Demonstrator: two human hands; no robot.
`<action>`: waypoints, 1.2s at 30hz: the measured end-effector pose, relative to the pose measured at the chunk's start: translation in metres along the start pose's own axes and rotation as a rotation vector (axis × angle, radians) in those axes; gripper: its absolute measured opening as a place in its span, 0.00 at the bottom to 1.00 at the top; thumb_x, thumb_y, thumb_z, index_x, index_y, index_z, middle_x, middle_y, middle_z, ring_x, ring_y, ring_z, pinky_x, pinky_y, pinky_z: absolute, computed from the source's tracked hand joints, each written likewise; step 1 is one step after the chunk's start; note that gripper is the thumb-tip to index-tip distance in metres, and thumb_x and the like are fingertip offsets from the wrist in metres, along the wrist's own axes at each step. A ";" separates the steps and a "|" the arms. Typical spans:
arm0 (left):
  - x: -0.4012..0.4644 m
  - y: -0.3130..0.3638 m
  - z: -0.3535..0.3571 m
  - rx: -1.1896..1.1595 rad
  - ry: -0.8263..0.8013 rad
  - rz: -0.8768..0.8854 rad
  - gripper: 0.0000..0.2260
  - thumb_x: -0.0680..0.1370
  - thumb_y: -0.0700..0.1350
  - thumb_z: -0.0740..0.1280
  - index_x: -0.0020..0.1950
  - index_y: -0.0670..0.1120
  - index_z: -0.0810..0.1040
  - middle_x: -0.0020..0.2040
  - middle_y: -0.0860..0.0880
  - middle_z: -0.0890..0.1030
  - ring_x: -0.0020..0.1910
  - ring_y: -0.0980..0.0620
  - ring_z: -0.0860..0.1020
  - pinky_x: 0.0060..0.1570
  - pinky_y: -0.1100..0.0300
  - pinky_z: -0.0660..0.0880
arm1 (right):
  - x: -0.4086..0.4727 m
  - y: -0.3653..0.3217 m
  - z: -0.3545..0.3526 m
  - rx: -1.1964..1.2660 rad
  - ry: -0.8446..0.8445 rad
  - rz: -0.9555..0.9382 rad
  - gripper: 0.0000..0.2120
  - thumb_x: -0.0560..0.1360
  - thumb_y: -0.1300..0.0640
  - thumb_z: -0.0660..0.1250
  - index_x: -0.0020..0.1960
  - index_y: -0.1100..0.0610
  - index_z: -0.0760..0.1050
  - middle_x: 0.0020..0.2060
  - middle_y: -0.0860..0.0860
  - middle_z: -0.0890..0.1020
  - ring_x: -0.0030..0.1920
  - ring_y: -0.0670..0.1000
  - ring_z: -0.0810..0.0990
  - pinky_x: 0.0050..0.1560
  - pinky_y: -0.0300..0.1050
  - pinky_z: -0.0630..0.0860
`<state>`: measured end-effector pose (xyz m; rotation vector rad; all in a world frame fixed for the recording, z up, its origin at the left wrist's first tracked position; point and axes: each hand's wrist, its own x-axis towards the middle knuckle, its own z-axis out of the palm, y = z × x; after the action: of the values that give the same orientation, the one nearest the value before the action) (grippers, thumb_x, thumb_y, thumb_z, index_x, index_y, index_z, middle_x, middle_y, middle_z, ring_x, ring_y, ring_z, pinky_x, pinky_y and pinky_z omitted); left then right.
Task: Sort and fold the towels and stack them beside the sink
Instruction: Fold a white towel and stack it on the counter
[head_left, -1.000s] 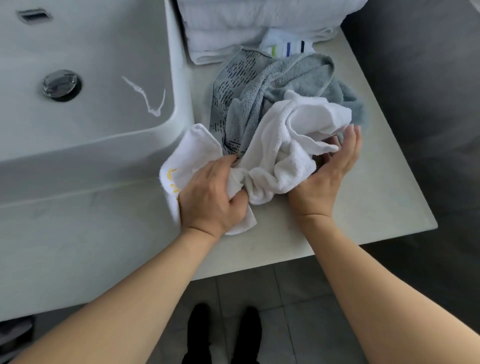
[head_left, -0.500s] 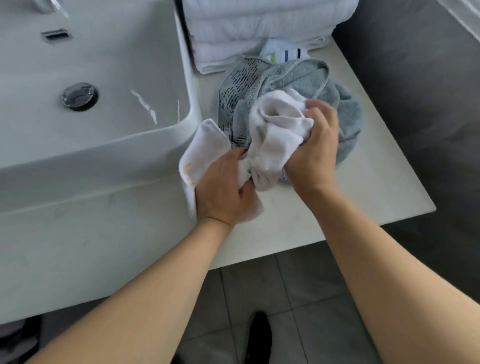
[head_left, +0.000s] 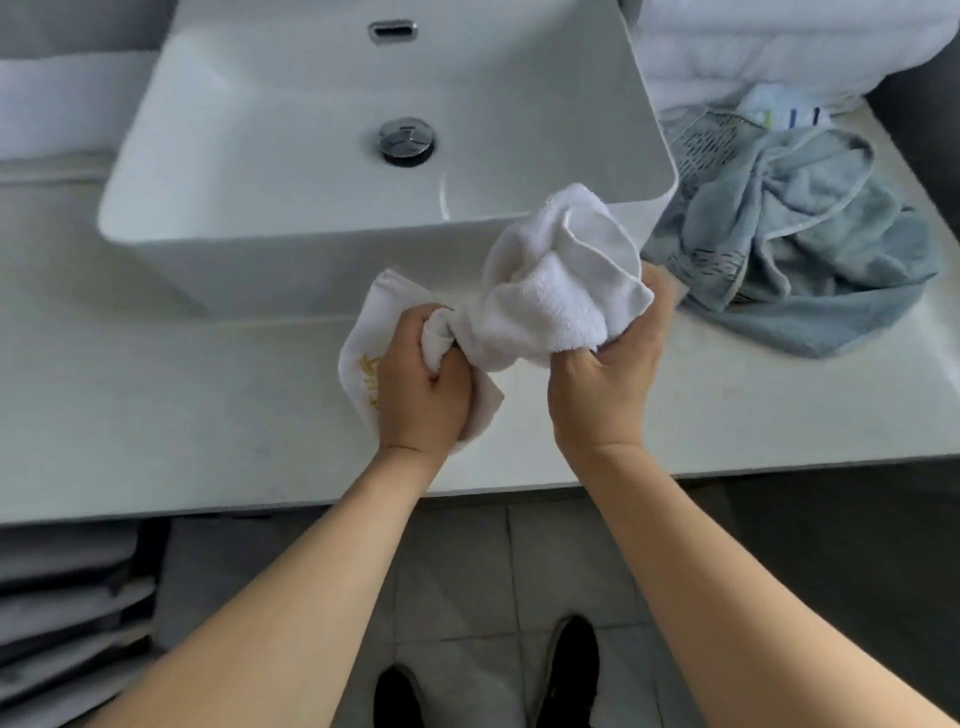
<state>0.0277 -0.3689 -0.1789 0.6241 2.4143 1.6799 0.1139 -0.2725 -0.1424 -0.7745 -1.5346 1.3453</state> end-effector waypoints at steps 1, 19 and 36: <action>0.006 -0.016 -0.021 0.018 -0.005 -0.041 0.07 0.79 0.40 0.63 0.49 0.53 0.75 0.41 0.58 0.79 0.41 0.64 0.77 0.43 0.68 0.71 | -0.011 0.003 0.019 0.024 -0.030 0.059 0.19 0.70 0.64 0.66 0.58 0.53 0.67 0.43 0.33 0.77 0.44 0.40 0.76 0.45 0.36 0.74; 0.088 -0.171 -0.359 0.415 0.227 -0.355 0.11 0.82 0.52 0.55 0.44 0.48 0.66 0.39 0.55 0.72 0.41 0.50 0.74 0.40 0.56 0.68 | -0.155 0.052 0.347 -0.483 -0.642 -0.239 0.23 0.69 0.45 0.57 0.53 0.59 0.77 0.46 0.50 0.79 0.53 0.52 0.73 0.59 0.50 0.69; 0.221 -0.231 -0.401 0.750 0.194 -0.354 0.06 0.77 0.51 0.63 0.42 0.51 0.72 0.36 0.55 0.77 0.31 0.58 0.74 0.28 0.61 0.65 | -0.115 0.066 0.459 -0.794 -0.577 -0.290 0.25 0.73 0.45 0.56 0.62 0.60 0.74 0.51 0.54 0.79 0.57 0.56 0.73 0.64 0.56 0.69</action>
<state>-0.3672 -0.6938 -0.2161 0.0720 3.0478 0.7013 -0.2725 -0.5425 -0.2223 -0.5977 -2.5988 0.7396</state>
